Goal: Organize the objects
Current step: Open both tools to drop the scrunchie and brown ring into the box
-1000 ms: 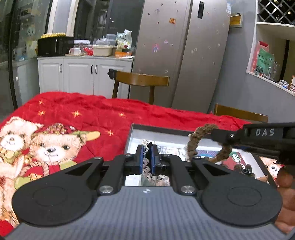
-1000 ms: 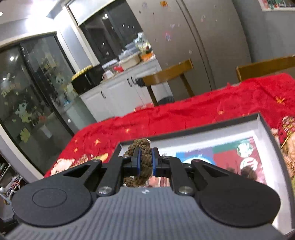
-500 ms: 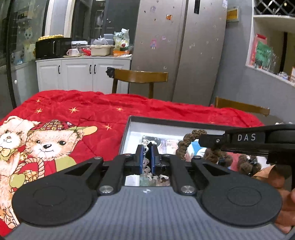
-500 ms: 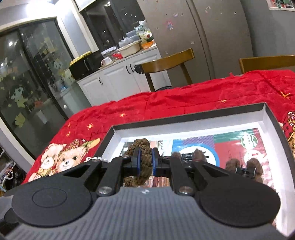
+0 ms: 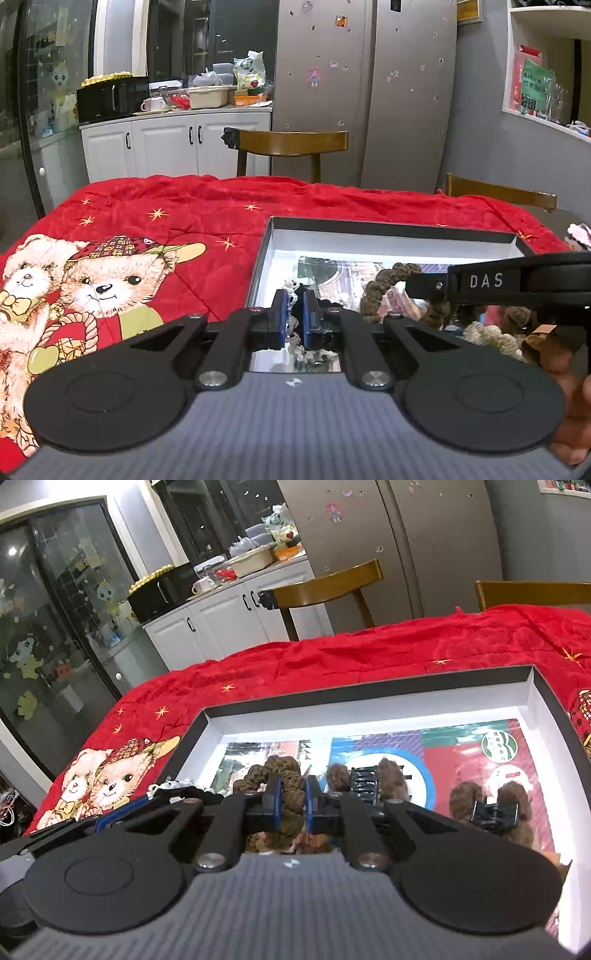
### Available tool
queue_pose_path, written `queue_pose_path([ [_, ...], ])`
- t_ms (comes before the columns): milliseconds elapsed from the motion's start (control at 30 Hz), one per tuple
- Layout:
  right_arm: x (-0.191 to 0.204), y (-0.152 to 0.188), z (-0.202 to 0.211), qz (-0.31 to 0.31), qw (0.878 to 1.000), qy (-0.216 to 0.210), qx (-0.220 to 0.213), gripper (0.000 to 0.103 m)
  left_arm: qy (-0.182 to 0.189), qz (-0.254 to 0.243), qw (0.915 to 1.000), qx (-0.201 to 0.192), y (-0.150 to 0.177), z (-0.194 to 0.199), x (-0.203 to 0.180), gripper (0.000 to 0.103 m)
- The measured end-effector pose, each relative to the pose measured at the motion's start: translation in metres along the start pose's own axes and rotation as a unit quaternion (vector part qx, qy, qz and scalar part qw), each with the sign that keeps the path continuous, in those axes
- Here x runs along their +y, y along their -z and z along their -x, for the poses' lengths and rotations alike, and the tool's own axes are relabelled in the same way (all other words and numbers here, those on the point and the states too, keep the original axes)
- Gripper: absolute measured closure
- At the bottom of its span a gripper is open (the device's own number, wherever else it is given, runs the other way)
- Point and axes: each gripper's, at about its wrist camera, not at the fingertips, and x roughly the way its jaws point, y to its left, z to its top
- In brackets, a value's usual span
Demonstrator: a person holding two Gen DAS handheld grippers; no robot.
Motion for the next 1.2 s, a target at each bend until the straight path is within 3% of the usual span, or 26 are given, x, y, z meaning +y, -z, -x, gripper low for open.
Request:
queue_pose_path([
  [833,-0.003,0.001,-0.004,0.005,1.000,0.011,0.006,0.087,-0.026,-0.003,0.9991,0.033,0.005,-0.017,0.002,0.092],
  [967,-0.002,0.002,-0.005,0.008,1.000,0.015,0.012,0.083,-0.028,-0.001,0.9989,0.037,0.005,-0.020,0.003,0.092],
  [1033,-0.003,0.001,-0.005,0.003,1.000,0.009,0.014,0.079,-0.026,0.000,0.9988,0.043,0.004,-0.020,0.003,0.092],
  [1100,-0.004,-0.001,-0.002,-0.002,1.000,-0.001,0.011,0.067,-0.021,0.002,0.9985,0.051,0.002,-0.020,0.003,0.090],
  [1133,-0.004,-0.002,0.000,-0.004,1.000,-0.007,0.009,0.064,-0.013,0.003,0.9982,0.059,-0.001,-0.020,0.004,0.085],
  [1200,-0.002,-0.005,0.005,-0.002,1.000,-0.014,0.001,0.046,0.008,0.011,0.9971,0.074,-0.007,-0.019,0.008,0.075],
])
